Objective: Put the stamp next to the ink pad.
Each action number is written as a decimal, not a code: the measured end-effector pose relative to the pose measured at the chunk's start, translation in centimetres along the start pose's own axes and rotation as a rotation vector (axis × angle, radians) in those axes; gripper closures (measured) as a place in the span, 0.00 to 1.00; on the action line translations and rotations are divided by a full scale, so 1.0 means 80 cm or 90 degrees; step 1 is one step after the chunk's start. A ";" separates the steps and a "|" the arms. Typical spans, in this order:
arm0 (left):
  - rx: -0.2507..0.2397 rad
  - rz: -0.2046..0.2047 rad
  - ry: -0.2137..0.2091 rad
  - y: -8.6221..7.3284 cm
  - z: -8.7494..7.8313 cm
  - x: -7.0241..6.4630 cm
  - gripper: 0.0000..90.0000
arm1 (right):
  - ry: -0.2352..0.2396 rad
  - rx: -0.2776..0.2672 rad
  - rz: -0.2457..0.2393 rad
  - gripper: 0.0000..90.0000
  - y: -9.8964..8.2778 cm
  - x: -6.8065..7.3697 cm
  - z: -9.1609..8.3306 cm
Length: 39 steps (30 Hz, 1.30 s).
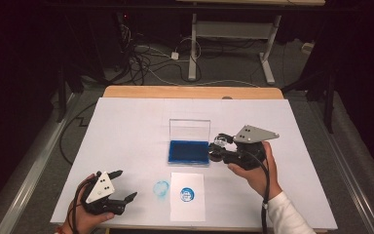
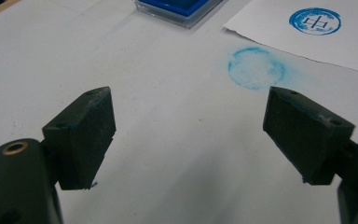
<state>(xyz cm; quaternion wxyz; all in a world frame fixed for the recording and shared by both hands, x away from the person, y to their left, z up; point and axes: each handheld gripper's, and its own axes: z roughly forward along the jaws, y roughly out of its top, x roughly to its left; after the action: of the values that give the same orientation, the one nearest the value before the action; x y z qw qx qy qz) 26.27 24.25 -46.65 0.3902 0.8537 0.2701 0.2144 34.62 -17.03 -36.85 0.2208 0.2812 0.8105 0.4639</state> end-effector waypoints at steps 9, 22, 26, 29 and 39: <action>0.011 0.005 -0.003 0.000 0.003 -0.001 0.18 | -0.031 0.035 0.024 0.63 -0.019 -0.022 0.019; 0.011 0.004 -0.003 0.000 0.004 -0.001 0.18 | -0.060 0.076 0.046 0.63 -0.041 -0.042 0.048; 0.012 0.003 -0.002 0.000 0.005 -0.001 0.18 | -0.065 0.081 0.048 0.63 -0.045 -0.045 0.052; 0.013 0.005 -0.003 0.000 0.005 -0.001 0.18 | -0.066 0.085 0.049 0.63 -0.047 -0.046 0.054; 0.017 0.006 -0.005 0.000 0.006 -0.002 0.18 | -0.067 0.098 0.048 0.63 -0.054 -0.046 0.061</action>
<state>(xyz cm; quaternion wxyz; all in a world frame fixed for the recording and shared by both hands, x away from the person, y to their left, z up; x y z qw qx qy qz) 26.44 23.86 -46.99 0.3787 0.8610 0.2677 0.2091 39.29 -18.23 -42.58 0.2236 0.3514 0.8199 0.3929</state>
